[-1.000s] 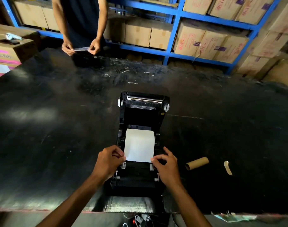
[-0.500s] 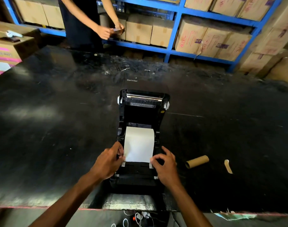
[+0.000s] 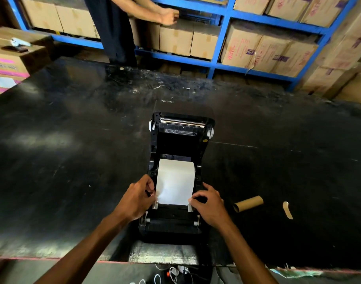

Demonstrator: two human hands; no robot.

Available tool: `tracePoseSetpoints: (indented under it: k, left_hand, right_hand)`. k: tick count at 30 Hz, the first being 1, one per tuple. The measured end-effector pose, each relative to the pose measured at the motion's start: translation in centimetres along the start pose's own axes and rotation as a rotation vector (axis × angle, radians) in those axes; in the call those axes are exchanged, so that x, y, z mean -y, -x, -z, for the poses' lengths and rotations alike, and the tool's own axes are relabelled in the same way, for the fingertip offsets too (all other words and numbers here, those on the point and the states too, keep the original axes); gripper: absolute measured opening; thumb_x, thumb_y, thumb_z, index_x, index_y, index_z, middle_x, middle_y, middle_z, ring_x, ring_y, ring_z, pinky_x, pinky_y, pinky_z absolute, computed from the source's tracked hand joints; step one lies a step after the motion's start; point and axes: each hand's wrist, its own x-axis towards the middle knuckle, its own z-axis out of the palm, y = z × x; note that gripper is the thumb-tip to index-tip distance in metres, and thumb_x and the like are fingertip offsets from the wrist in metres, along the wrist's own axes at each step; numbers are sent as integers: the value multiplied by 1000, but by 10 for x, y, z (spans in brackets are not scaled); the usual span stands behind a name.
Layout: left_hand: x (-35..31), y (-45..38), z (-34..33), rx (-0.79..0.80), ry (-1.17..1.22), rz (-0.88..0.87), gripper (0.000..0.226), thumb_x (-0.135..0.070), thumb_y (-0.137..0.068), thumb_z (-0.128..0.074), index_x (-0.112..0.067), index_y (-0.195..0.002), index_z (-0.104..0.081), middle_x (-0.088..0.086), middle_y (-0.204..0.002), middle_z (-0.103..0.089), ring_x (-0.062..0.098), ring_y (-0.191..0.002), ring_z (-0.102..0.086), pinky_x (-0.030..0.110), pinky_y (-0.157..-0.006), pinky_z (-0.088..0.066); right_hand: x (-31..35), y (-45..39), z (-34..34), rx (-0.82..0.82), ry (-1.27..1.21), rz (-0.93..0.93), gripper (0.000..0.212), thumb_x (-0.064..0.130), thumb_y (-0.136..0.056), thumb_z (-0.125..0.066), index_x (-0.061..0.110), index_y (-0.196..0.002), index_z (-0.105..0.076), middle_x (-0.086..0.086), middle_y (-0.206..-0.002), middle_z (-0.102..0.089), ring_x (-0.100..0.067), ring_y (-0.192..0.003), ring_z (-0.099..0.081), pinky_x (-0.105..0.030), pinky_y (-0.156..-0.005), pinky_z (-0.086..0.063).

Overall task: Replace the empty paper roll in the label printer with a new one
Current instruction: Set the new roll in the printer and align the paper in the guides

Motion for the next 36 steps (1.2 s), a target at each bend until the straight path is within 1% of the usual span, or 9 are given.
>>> tracePoseSetpoints:
  k: [4,7,12,24,27,29,30,33,36]
  left_hand:
    - [0,-2,0,14,-13,-10,33,-11,-78,-72,-26,-75,-44,-3,-73,-65,15,-62,-58,36,-60,-50]
    - [0,-3,-2,9,-32,27,37,-27,-76,-77,-31,-74,-41,-5,-76,-64,11,-63,-59,25,-55,-45]
    - [-5,-6,-6,-24,-72,89,34,-21,-73,-77,-24,-75,-43,-1,-71,-64,22,-64,-61,42,-60,-53]
    - [-4,-11,-5,-60,-7,144,29,-5,-70,-72,-18,-70,-46,15,-69,-68,26,-54,-60,46,-54,-54]
    - [-3,-12,-3,-29,-15,148,33,-2,-68,-73,-18,-66,-45,12,-66,-66,14,-47,-57,34,-46,-50]
    - [-3,-14,-1,20,-2,154,36,-1,-68,-75,-19,-66,-43,6,-65,-66,4,-40,-57,16,-37,-42]
    - [-3,-15,0,29,9,157,37,-1,-67,-76,-18,-66,-43,5,-65,-66,2,-39,-57,13,-36,-40]
    - [-3,-14,0,-17,24,148,31,-5,-66,-78,-16,-68,-48,9,-68,-69,12,-48,-60,19,-39,-44]
    - [-3,-12,-3,-54,2,123,27,-1,-69,-73,-15,-68,-50,12,-68,-68,26,-56,-62,35,-47,-51]
  right_hand:
    - [-1,-1,-4,-7,-87,-3,21,31,-77,-74,32,-58,-64,-9,-141,-48,-22,-139,-31,-49,-112,-27]
    - [0,0,-7,-32,-90,-16,26,29,-77,-74,32,-55,-60,-7,-139,-49,-22,-137,-34,-47,-111,-28]
    - [3,-1,-6,-8,-42,-51,23,30,-76,-73,32,-57,-60,-5,-136,-52,-22,-137,-35,-47,-111,-26]
    - [4,-2,-12,-10,-101,-85,34,24,-73,-77,26,-47,-55,-7,-120,-61,-20,-126,-46,-48,-108,-31]
    - [5,-3,-5,47,-154,-81,34,24,-79,-73,23,-48,-60,-3,-76,-69,-10,-81,-58,-31,-98,-43]
    - [5,-2,-3,55,-209,-77,25,19,-82,-71,10,-59,-68,-16,-79,-72,-9,-76,-55,-2,-75,-40]
    - [5,-2,-3,52,-220,-75,22,16,-82,-70,6,-63,-69,-21,-84,-71,-10,-78,-54,4,-67,-36]
    - [3,-3,-1,93,-204,-97,20,17,-82,-70,4,-68,-71,-17,-89,-69,-6,-86,-53,-6,-79,-40]
    - [2,-8,4,149,-159,-117,19,20,-82,-70,3,-75,-73,-10,-89,-72,3,-64,-49,-2,-61,-41]
